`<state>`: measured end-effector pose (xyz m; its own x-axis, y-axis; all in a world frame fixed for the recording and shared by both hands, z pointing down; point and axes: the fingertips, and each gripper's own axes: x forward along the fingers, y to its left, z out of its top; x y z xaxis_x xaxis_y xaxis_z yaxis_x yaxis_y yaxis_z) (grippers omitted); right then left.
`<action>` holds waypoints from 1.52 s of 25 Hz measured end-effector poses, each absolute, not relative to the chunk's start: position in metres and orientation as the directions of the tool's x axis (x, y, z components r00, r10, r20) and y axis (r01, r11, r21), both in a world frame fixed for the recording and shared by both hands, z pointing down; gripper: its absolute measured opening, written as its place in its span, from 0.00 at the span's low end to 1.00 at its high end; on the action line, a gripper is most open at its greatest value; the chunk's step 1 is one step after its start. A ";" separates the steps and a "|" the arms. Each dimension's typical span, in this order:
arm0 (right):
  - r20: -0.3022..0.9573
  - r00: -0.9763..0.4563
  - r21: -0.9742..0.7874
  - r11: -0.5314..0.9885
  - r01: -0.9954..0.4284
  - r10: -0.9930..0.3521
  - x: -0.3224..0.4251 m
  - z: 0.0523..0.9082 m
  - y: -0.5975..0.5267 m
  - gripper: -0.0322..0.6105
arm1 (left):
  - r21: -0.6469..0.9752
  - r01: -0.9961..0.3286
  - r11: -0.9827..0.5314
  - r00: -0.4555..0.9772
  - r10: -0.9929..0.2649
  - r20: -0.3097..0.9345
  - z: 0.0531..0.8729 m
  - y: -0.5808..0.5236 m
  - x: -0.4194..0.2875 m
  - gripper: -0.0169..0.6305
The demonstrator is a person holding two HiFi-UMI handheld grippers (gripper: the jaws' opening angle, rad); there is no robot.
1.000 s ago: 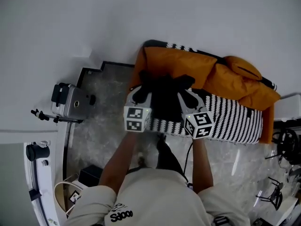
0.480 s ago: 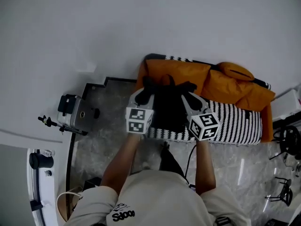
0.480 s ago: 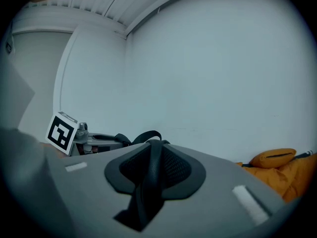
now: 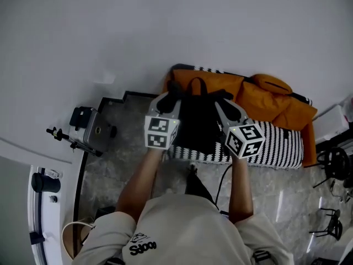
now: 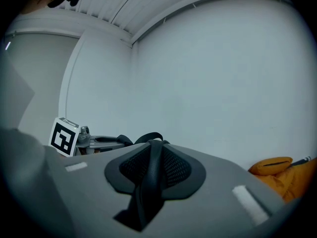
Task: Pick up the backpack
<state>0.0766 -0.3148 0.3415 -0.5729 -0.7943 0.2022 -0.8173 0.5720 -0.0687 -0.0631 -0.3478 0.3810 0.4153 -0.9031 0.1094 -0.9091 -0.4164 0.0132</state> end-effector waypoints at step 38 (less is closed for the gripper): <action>0.054 -0.629 0.041 0.631 -0.774 -0.775 0.058 0.232 -0.191 0.17 | -0.189 -0.882 -0.432 0.449 -0.891 -0.062 0.251 -0.226 -0.077 0.19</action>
<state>0.0575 -0.1911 0.2319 -0.6293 -0.7752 0.0542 -0.7743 0.6315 0.0413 -0.0767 -0.2256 0.2514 0.4493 -0.8912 -0.0616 -0.8820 -0.4316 -0.1893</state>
